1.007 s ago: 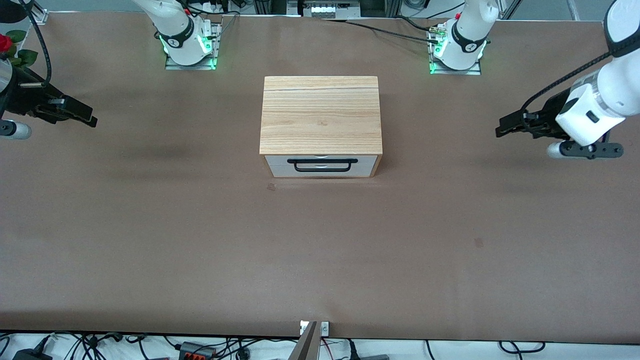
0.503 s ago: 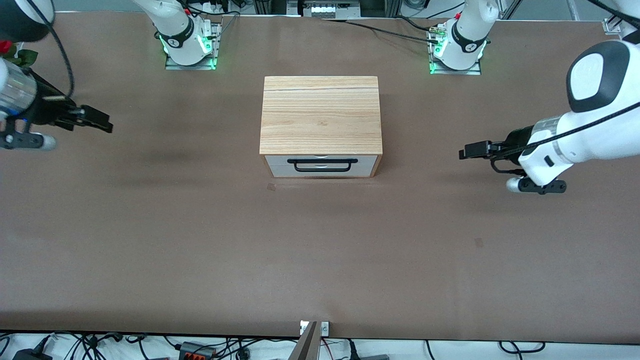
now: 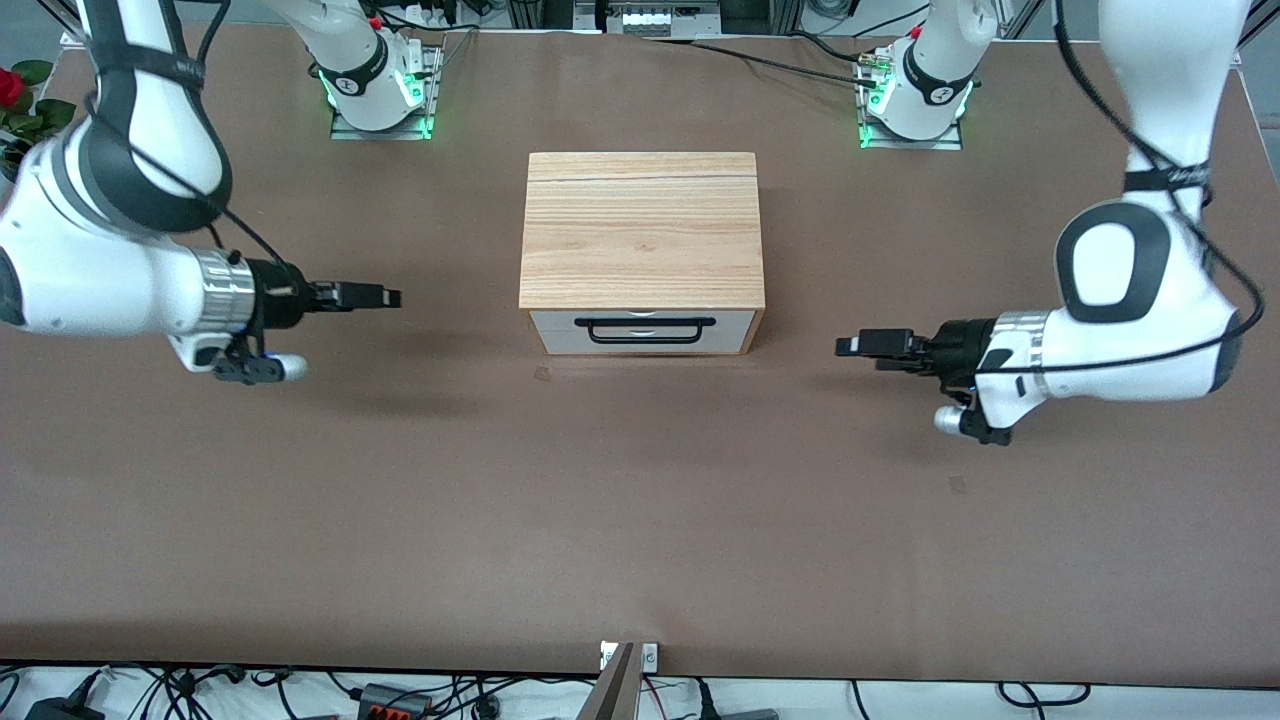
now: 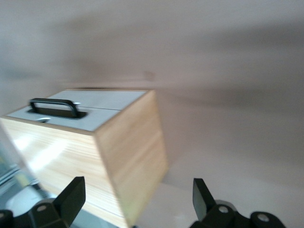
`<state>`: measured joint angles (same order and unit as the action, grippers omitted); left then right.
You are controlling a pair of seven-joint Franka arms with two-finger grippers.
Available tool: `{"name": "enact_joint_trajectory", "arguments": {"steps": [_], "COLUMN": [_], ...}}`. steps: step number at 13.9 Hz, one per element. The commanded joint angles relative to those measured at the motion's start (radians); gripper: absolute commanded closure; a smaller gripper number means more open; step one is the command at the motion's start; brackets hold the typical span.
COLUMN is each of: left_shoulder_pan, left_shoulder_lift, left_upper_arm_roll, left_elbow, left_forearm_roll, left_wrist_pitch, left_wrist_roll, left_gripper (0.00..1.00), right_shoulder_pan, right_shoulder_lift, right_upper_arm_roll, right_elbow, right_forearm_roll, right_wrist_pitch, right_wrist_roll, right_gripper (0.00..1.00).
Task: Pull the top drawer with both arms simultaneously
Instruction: 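Swing the left gripper and the right gripper toward the drawer handle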
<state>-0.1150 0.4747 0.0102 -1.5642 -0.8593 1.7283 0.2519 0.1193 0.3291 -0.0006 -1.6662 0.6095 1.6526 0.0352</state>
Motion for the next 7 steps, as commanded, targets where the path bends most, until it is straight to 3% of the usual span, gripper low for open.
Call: {"name": "enact_joint_trajectory", "arguments": {"steps": [1,3,7], "left_shoulder_pan": [0.000,-0.005,-0.029], "left_shoulder_lift": [0.096,0.183,0.251], "left_upper_arm_roll": [-0.003,-0.044,-0.082], "left_elbow": [0.023,0.024,0.023], "left_forearm_roll": [-0.166,-0.297,-0.372], "left_wrist_pitch": [-0.003,-0.006,-0.006], "left_wrist_roll": [0.105,0.176,0.374], "left_gripper": [0.00,0.00,0.00], "right_shoulder_pan": [0.038,0.075,0.172], "right_shoulder_lift": [0.080,0.138,0.238], "right_upper_arm_roll": [-0.001,-0.001,-0.002], "right_elbow": [0.016,0.013,0.006], "right_forearm_roll": [0.189,0.307,0.586], "right_wrist_pitch": [0.021,0.079,0.199], "right_wrist_roll": [-0.124,-0.231,-0.437], "right_gripper": [0.00,0.00,0.00]}}
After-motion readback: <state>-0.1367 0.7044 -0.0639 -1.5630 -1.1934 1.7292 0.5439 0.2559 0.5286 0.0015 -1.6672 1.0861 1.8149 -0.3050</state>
